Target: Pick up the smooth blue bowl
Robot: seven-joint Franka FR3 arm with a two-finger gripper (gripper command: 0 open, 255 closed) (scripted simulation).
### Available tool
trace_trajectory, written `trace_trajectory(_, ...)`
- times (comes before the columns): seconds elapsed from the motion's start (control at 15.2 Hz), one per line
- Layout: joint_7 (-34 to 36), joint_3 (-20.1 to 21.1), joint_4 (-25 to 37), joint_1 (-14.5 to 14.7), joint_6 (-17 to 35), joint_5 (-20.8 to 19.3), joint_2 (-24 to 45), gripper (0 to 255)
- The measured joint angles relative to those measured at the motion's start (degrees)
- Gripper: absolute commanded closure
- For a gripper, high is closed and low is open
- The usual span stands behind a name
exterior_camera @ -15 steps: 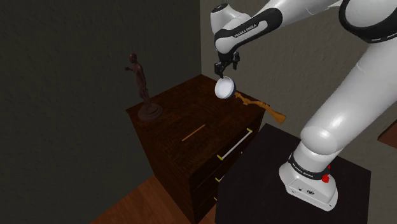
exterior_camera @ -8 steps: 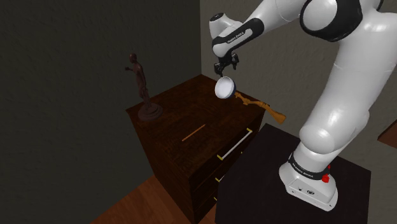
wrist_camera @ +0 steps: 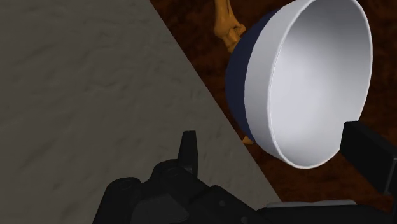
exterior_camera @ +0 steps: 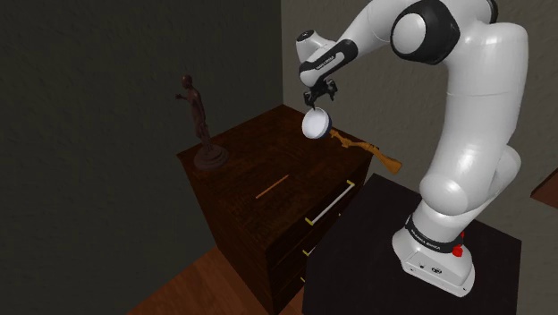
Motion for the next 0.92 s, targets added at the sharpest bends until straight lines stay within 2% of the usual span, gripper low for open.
trace_trajectory(0.4,1.54,-0.31,-1.01,-0.01,2.85,-0.84,2.06,0)
trace_trajectory(0.46,1.6,-0.32,-1.02,0.0,2.95,-0.87,2.14,255)
trace_trajectory(0.92,1.66,-0.34,-1.01,-0.01,3.06,-0.91,2.22,255)
